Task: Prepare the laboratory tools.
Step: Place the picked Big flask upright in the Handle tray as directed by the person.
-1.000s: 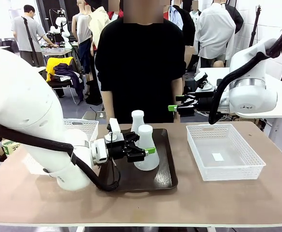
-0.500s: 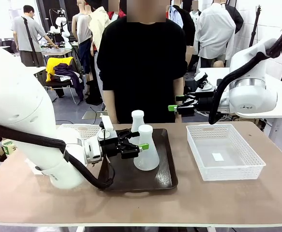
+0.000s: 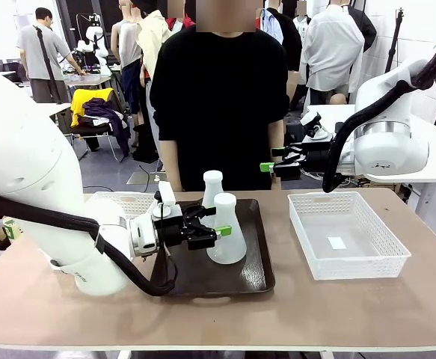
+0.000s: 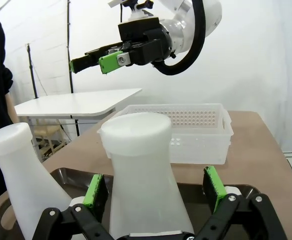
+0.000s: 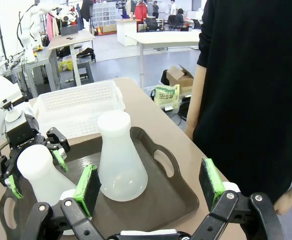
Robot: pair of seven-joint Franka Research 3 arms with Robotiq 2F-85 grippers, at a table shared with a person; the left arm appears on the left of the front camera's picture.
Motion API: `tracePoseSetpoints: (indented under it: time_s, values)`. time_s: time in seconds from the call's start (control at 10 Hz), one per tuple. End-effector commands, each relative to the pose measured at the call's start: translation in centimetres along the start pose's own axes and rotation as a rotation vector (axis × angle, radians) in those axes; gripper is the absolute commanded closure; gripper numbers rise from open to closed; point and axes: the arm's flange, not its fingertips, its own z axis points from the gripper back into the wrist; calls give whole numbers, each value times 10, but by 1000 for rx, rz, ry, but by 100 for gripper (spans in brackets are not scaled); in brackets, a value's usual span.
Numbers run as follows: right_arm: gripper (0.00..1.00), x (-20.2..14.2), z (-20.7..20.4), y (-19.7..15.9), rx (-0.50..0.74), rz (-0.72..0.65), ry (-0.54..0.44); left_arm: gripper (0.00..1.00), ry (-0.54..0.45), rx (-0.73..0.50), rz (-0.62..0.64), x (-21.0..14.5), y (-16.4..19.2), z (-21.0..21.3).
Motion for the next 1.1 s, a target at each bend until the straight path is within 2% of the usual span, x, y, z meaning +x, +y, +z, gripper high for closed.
tracePoseSetpoints:
  time_s: [0.0,1.0]
  values:
    - [0,0,0,1,3,-8,9,0,-3,2,-4,-1,1,-3]
    - [0,0,0,1,3,-8,9,0,-3,2,-4,-1,1,-3]
